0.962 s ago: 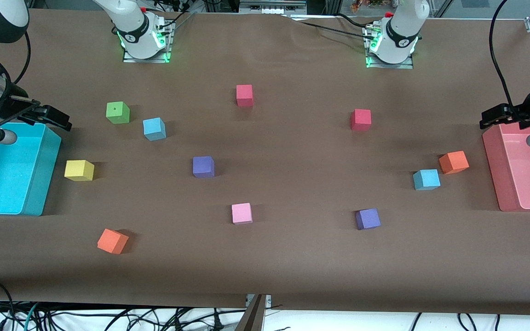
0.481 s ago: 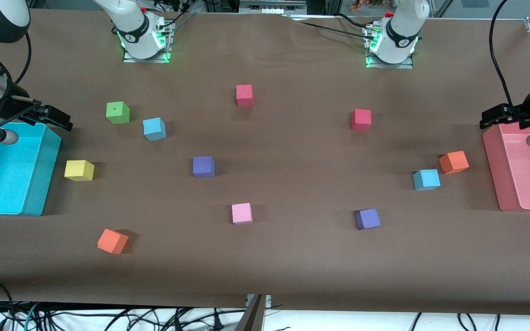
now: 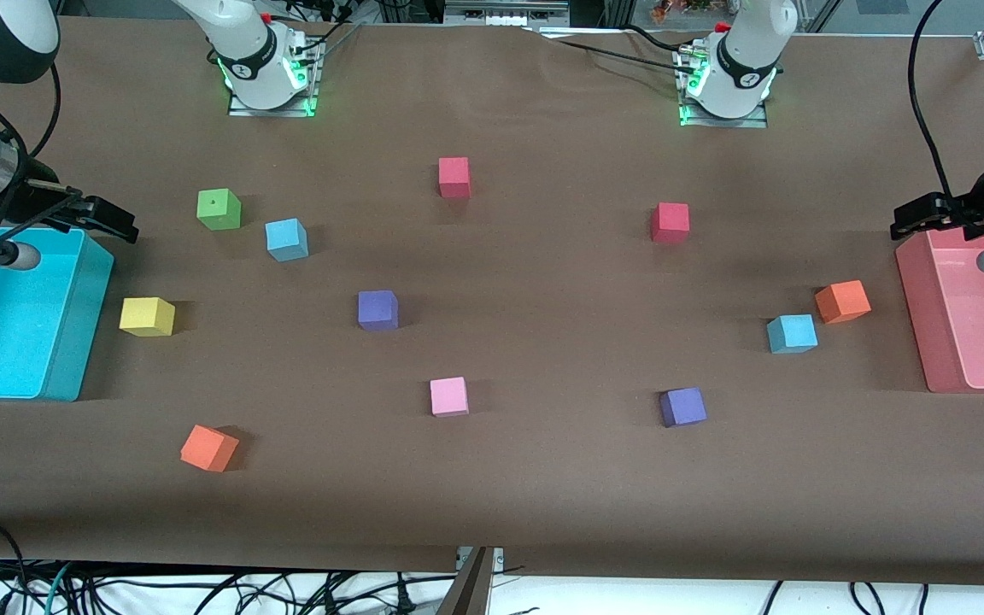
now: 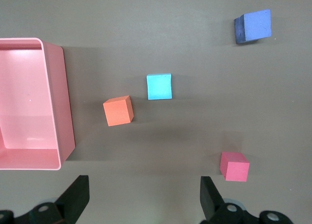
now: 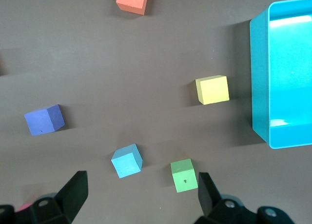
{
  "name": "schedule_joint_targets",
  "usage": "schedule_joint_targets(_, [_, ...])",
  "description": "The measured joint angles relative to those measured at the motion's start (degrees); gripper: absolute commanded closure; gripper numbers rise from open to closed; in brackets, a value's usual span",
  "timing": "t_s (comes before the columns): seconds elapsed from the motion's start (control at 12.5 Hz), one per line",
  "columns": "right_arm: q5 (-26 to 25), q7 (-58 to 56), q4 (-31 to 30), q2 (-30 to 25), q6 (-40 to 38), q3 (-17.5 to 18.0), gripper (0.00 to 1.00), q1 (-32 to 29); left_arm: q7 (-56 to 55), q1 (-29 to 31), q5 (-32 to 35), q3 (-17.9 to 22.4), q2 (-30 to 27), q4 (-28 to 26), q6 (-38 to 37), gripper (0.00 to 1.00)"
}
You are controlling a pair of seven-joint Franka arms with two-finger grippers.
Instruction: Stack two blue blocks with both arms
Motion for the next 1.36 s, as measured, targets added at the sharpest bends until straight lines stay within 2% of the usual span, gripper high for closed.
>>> schedule_joint_targets(1.04, [0.0, -1.3, -0.4, 0.1, -2.5, 0.3, 0.0, 0.1, 0.0, 0.0, 0.0, 0.0, 0.0, 0.0, 0.0, 0.0])
schedule_joint_targets(1.36, [0.0, -8.1, -6.3, -0.1, -3.7, 3.2, 0.0, 0.3, 0.0, 0.0, 0.0, 0.0, 0.0, 0.0, 0.0, 0.0])
